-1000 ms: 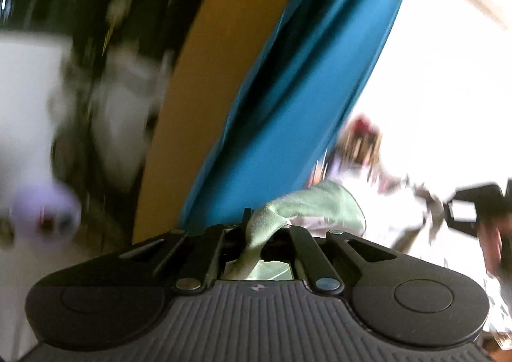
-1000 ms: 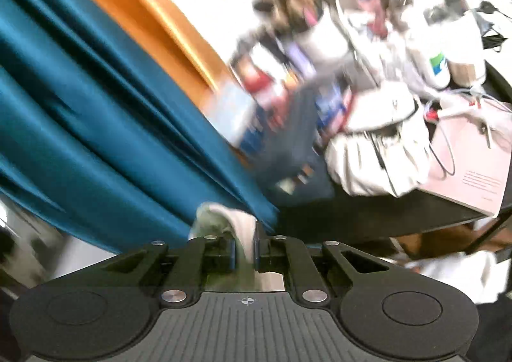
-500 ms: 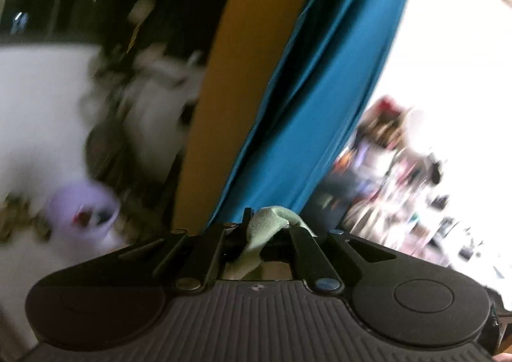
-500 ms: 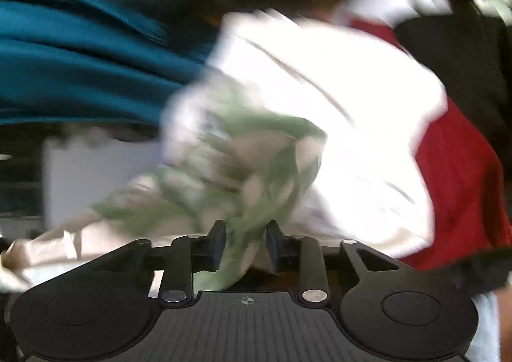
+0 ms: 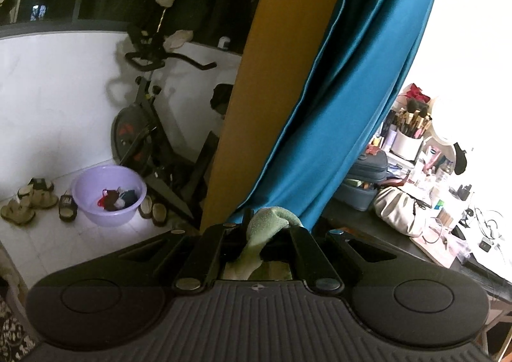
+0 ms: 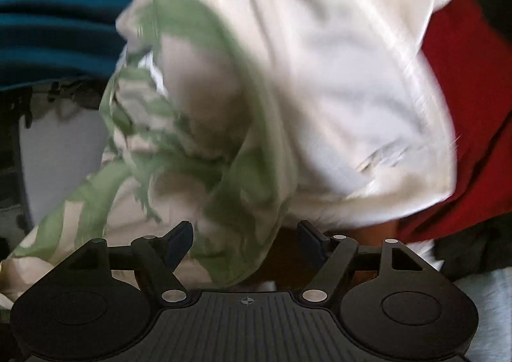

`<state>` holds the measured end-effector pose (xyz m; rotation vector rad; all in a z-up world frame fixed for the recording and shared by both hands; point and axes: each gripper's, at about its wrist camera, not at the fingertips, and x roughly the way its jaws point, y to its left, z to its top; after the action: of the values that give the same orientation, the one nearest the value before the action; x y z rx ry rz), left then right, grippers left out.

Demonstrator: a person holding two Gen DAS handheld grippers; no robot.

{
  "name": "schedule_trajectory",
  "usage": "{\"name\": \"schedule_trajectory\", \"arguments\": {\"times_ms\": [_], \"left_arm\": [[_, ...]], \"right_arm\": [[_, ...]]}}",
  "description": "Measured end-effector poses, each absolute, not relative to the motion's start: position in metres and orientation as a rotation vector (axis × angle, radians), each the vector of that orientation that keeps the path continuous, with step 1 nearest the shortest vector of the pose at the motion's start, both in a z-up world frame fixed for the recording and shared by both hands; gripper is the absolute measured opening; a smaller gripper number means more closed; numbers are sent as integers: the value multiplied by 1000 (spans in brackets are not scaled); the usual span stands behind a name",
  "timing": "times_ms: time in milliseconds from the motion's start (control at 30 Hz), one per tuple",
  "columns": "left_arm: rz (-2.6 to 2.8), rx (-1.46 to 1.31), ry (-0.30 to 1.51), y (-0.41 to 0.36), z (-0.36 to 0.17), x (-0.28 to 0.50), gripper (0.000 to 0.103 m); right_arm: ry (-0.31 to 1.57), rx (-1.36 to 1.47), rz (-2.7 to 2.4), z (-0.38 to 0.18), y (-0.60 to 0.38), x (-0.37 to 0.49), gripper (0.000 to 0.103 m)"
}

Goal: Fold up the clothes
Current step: 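Close the right gripper on the shirt and lift it with both grippers, then carry the held shirt with both grippers toward the patterned bed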

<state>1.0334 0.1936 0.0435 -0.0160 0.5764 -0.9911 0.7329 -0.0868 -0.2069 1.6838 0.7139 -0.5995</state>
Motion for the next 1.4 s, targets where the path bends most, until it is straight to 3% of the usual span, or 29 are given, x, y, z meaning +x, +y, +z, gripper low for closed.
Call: {"name": "schedule_trajectory", "arguments": {"times_ms": [67,100,133,167,333,467,600,767,933,1400], "left_arm": [[-999,-11,562,195,46,1032,3],[-1003,-14,554,196,48,1033,3],[-1009,-17,543,196,50,1034,3],[-1016,-16,529,195,53,1035,3],[-1090,-52,409,178,91,1041,3],[-1174,-155,246,161,139,1029,3],[-1291,-263,69,148,188,989,3],[-1455,-343,-85,132,225,911,3],[-1637,-408,-72,106,230,808,3],[-1933,-411,65,69,213,455,3]], "right_arm": [[688,1713,-574,-215,-82,744,59],[660,1720,-563,-216,-82,747,37],[623,1720,-558,-211,-85,749,7],[586,1719,-552,-206,-88,750,5],[293,1398,-460,-90,-121,743,3],[-8,1051,-471,40,-134,707,3],[-234,817,-563,139,-112,638,3],[-363,582,-691,220,-48,523,3],[-380,442,-887,256,36,400,3],[-406,388,-1284,253,238,27,3]]}}
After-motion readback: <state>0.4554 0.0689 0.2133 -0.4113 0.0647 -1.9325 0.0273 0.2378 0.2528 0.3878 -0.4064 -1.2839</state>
